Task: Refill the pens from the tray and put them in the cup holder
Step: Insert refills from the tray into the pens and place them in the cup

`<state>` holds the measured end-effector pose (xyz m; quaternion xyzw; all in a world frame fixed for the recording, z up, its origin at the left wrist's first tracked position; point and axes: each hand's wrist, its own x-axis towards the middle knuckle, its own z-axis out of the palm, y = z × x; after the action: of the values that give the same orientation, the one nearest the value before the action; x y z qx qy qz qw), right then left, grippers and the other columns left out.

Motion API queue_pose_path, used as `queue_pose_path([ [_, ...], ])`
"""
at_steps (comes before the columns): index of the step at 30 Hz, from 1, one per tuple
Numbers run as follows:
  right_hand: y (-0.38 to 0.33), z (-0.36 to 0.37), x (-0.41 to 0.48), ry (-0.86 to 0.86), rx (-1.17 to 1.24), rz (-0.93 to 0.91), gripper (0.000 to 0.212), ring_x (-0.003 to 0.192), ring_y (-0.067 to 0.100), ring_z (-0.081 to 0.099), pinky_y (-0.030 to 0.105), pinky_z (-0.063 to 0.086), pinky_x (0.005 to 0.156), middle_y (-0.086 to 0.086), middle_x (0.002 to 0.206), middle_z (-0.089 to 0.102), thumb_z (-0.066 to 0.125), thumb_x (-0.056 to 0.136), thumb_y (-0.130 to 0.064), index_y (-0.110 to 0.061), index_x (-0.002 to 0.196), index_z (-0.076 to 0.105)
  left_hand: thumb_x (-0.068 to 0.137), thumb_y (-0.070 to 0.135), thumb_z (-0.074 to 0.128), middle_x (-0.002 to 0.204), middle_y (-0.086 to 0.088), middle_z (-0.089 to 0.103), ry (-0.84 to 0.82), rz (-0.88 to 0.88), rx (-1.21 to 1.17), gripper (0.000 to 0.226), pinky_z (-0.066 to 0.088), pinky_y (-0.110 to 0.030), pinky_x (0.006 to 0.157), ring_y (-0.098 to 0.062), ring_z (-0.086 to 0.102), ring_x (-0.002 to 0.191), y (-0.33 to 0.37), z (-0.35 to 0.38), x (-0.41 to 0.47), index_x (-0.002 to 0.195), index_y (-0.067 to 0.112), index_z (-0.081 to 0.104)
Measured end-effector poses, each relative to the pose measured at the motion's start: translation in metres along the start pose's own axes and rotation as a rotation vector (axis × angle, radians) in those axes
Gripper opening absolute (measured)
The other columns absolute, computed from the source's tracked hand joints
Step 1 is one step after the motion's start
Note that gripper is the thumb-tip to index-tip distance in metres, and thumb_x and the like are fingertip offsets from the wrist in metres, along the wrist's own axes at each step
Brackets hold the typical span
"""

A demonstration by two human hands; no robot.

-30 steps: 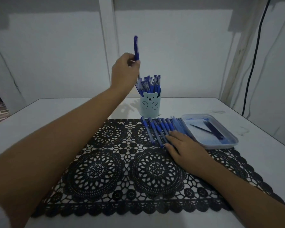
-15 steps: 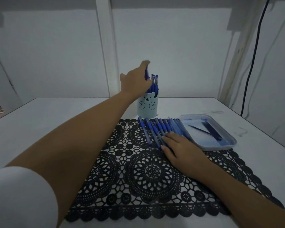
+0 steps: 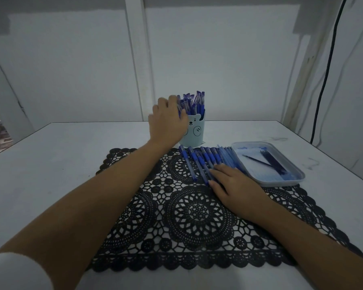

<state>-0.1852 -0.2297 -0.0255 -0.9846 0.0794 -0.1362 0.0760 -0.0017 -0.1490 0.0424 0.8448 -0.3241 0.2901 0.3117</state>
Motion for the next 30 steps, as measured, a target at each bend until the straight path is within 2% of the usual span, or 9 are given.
queue_pose_path([
  [2, 0.000, 0.000, 0.000, 0.014, -0.002, -0.005, 0.046, 0.135, 0.010, 0.027, 0.024, 0.015, 0.110, -0.004, 0.147, 0.032, 0.032, 0.098, -0.037, -0.020, 0.141, 0.035, 0.092, 0.026, 0.041, 0.099, -0.009, 0.053, -0.138, -0.098, -0.022, 0.021, 0.039, -0.035, 0.072, -0.026, 0.050, 0.087, -0.001, 0.002, -0.016, 0.106, 0.010, 0.044],
  [4, 0.000, 0.001, -0.001, 0.028, -0.002, -0.012, 0.046, 0.133, 0.011, 0.030, 0.024, 0.017, 0.110, -0.003, 0.146, 0.034, 0.033, 0.098, -0.037, -0.019, 0.140, 0.037, 0.092, 0.027, 0.040, 0.090, -0.007, 0.054, -0.490, -0.171, 0.008, 0.015, 0.039, -0.032, 0.069, -0.022, 0.050, 0.081, -0.002, 0.007, -0.032, 0.091, 0.013, 0.043],
  [6, 0.000, 0.001, 0.000, 0.036, -0.005, -0.018, 0.045, 0.132, 0.012, 0.033, 0.024, 0.019, 0.109, -0.002, 0.145, 0.036, 0.034, 0.098, -0.036, -0.018, 0.139, 0.038, 0.091, 0.031, 0.042, 0.087, -0.006, 0.054, -0.718, -0.196, 0.093, 0.020, 0.041, -0.031, 0.070, -0.021, 0.050, 0.079, -0.005, 0.013, -0.041, 0.078, 0.015, 0.043],
  [10, 0.000, 0.001, -0.001, 0.039, -0.005, -0.021, 0.045, 0.131, 0.014, 0.035, 0.025, 0.021, 0.108, 0.000, 0.144, 0.038, 0.035, 0.098, -0.035, -0.016, 0.138, 0.040, 0.088, 0.044, 0.046, 0.074, 0.002, 0.046, -0.793, -0.144, 0.169, 0.029, 0.042, -0.030, 0.069, -0.020, 0.049, 0.078, -0.003, 0.014, -0.042, 0.081, 0.016, 0.045],
  [13, 0.000, 0.000, -0.001, 0.038, -0.012, -0.021, 0.045, 0.131, 0.014, 0.035, 0.025, 0.021, 0.108, -0.001, 0.145, 0.037, 0.034, 0.097, -0.036, -0.017, 0.138, 0.040, 0.087, 0.041, 0.050, 0.073, 0.001, 0.048, -0.856, -0.091, 0.190, 0.029, 0.043, -0.031, 0.070, -0.019, 0.050, 0.076, 0.007, 0.005, -0.040, 0.069, 0.020, 0.042],
  [21, 0.002, 0.001, -0.002, 0.040, 0.005, -0.012, 0.047, 0.129, 0.019, 0.036, 0.027, 0.026, 0.105, 0.003, 0.143, 0.036, 0.035, 0.097, -0.036, -0.016, 0.140, 0.036, 0.092, 0.024, 0.043, 0.074, 0.002, 0.043, -0.674, -0.003, 0.447, 0.012, 0.038, -0.030, 0.062, -0.019, 0.048, 0.073, 0.001, -0.023, -0.054, 0.095, 0.013, 0.045],
  [26, -0.001, 0.003, 0.001, 0.304, -0.047, -0.097, 0.047, 0.122, 0.036, 0.047, 0.049, 0.042, 0.099, 0.019, 0.131, 0.050, 0.044, 0.090, -0.026, -0.001, 0.129, 0.047, 0.098, 0.029, 0.032, 0.088, 0.004, 0.045, -0.469, 0.251, 0.291, 0.023, 0.044, -0.029, 0.060, -0.015, 0.049, 0.071, -0.012, -0.047, -0.096, 0.115, 0.018, 0.042],
  [28, -0.007, 0.002, 0.002, 0.334, -0.124, -0.182, 0.049, 0.113, 0.032, 0.055, 0.045, 0.047, 0.092, 0.018, 0.123, 0.057, 0.039, 0.087, -0.029, 0.000, 0.125, 0.050, 0.098, 0.032, 0.031, 0.092, 0.003, 0.049, -0.411, 0.319, 0.191, 0.026, 0.048, -0.030, 0.061, -0.015, 0.051, 0.073, -0.014, -0.054, -0.117, 0.115, 0.021, 0.046],
  [30, -0.015, 0.002, -0.001, 0.315, -0.173, -0.262, 0.046, 0.091, 0.024, 0.064, 0.035, 0.053, 0.073, 0.011, 0.105, 0.065, 0.038, 0.087, -0.032, -0.003, 0.119, 0.055, 0.094, 0.035, 0.030, 0.085, 0.002, 0.052, -0.349, 0.411, 0.092, 0.032, 0.048, -0.033, 0.055, -0.016, 0.052, 0.066, -0.015, -0.057, -0.131, 0.106, 0.018, 0.055],
])
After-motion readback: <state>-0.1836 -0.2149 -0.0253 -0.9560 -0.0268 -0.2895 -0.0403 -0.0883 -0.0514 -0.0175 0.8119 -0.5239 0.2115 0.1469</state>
